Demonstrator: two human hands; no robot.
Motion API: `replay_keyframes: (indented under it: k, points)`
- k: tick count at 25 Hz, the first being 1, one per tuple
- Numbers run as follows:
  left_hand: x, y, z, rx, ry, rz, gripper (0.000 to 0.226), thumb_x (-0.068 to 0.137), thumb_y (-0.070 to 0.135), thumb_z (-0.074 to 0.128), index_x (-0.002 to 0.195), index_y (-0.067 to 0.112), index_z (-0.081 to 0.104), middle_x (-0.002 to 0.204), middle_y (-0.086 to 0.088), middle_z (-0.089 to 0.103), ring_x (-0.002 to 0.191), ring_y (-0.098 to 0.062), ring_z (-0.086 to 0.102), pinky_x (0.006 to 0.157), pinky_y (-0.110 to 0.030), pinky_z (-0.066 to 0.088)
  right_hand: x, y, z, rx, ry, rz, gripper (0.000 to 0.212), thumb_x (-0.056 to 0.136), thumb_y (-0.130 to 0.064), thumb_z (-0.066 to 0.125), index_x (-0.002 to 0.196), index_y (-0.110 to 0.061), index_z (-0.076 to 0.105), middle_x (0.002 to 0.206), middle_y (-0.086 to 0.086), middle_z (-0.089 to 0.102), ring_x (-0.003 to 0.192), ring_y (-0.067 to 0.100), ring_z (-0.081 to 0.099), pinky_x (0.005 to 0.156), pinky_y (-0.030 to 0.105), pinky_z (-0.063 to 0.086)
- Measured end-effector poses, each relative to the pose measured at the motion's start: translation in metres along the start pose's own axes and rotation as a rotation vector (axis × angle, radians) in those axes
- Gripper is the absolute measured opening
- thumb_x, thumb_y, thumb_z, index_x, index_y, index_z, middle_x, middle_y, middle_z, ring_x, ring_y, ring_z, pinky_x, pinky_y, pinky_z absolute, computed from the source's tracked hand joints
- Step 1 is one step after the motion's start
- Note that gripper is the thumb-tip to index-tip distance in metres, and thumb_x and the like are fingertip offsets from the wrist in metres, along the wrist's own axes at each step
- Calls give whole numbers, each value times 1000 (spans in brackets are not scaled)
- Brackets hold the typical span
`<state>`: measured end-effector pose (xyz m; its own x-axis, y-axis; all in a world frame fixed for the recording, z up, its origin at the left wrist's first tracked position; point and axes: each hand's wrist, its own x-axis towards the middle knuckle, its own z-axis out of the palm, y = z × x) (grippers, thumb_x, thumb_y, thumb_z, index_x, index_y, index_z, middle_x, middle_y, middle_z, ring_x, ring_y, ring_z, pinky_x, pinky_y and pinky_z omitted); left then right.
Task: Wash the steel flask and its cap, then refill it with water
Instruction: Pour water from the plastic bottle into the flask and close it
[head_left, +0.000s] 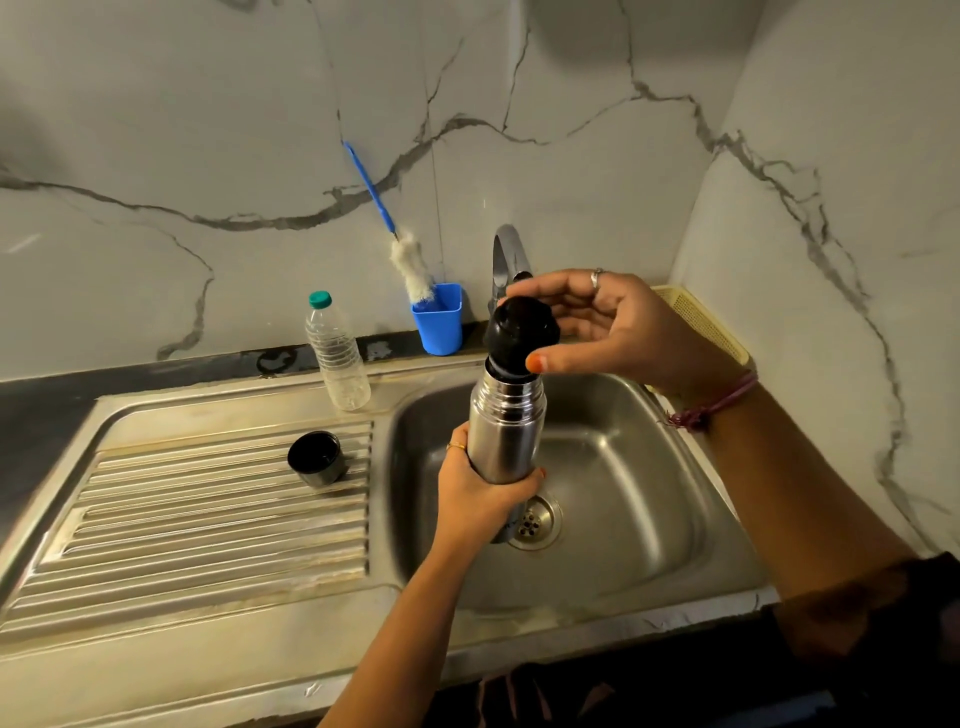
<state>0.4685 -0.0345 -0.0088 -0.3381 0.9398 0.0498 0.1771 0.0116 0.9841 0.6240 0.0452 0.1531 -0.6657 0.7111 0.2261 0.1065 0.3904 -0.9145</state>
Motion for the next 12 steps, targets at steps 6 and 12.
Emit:
replay_keyframes:
  k: [6,12]
  points:
    - [2,3,7,-5,-25,-6,70,60,4,90,117,17,51,100,6,65,84,3,64,69,-12,51,2,11,-4,-131,-85,66,56,72,-9,79,124,-11,58,115,3,67,107,12,64,96,28,50]
    - [0,8,11,-32,-57,-9,67,63,1,88,113,21,49,97,7,63,80,9,63,66,-10,49,3,26,4,-258,-12,102,66,61,-40,86,118,-30,55,109,-12,61,102,3,57,89,29,48]
